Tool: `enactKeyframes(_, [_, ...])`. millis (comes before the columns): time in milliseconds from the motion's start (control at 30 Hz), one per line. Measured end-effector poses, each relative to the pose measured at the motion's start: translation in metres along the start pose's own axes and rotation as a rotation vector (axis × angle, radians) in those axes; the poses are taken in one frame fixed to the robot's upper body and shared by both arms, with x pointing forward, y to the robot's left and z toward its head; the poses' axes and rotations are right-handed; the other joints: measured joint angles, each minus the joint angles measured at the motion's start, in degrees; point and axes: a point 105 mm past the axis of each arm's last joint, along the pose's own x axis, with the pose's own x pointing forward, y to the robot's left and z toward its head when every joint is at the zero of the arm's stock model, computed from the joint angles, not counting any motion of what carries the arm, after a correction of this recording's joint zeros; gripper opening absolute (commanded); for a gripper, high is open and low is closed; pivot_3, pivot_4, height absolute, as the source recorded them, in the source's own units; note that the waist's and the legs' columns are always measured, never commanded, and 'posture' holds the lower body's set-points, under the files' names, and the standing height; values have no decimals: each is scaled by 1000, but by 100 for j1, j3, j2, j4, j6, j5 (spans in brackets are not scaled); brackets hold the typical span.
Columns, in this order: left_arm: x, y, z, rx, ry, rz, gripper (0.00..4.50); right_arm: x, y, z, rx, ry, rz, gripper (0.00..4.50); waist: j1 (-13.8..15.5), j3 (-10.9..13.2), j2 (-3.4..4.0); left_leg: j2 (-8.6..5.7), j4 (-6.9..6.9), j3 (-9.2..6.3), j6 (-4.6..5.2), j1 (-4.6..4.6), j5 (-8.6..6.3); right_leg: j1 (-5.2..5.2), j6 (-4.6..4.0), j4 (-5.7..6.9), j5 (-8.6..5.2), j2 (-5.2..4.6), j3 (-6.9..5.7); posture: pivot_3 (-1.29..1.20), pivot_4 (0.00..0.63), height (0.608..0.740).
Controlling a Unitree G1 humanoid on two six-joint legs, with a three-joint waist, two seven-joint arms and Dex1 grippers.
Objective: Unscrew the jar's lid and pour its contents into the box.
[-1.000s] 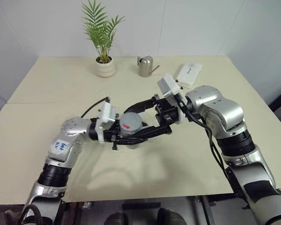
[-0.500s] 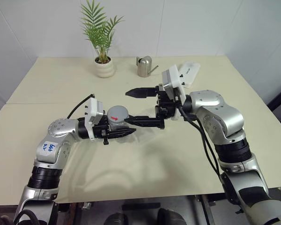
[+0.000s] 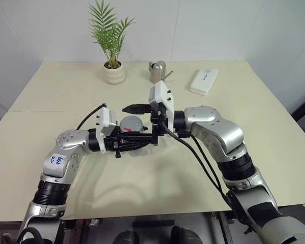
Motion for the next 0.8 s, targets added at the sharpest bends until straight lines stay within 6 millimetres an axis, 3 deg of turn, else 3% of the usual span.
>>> enactKeyframes(333, [-2,4,-1,-10,7,34,1938,-25,-10,-1,-81,25,14,4429,4,0,0,-1,-1,2,1,-1,0,0,0,-2,0,0,0,0,150,740])
enactKeyframes(533, [-5,-2,-2,-5,10,5,1938,-82,-45,-3,-64,41,-190,4429,23,0,0,-2,2,4,4,-2,-1,2,1,-5,0,-4,1,0,150,740])
enactKeyframes(667, [-5,-3,-1,-1,10,-3,1938,-93,-38,-3,-30,25,-164,4429,-13,0,0,-1,-3,7,0,1,0,-1,-1,-4,0,5,0,0,150,740])
enactKeyframes(800, [-5,-3,-1,1,9,-7,1938,-86,-22,3,7,-18,-65,4429,-9,0,0,5,1,7,0,1,0,0,-1,-2,0,3,2,0,150,740])
